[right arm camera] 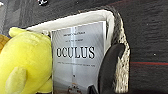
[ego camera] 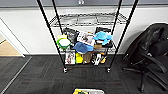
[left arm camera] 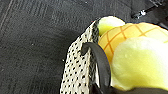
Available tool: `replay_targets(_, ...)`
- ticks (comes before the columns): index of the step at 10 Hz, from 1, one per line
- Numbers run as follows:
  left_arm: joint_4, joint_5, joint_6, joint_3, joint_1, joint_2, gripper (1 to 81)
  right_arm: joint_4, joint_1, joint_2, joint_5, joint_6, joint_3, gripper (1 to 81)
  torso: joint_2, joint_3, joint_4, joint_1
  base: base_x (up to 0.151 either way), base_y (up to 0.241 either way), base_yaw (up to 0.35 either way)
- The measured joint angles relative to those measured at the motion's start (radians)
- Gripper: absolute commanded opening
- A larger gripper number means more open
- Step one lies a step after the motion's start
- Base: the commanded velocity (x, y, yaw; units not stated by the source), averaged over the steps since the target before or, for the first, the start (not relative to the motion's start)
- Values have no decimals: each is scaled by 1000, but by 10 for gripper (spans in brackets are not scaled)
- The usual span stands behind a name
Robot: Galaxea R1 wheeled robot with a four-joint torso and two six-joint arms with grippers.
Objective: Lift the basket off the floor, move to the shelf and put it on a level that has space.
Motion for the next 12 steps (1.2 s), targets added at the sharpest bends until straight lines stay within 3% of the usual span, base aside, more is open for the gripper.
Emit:
replay_targets(4, -4, 13, -3, 94, 1, -43, 10, 1, 11, -36, -14, 5, 40, 10, 137, 80, 0, -89, 0, 0, 0)
replay_targets(10, -5, 30, -4, 124, 12, -55, 10, 1, 8, -76, -19, 30, 101, 10, 343, 205, 0, -224, 0, 0, 0)
replay_targets(12, -5, 29, -4, 125, 20, -56, 10, 1, -14, -81, -9, 30, 111, 10, 390, 223, 0, -256, 0, 0, 0)
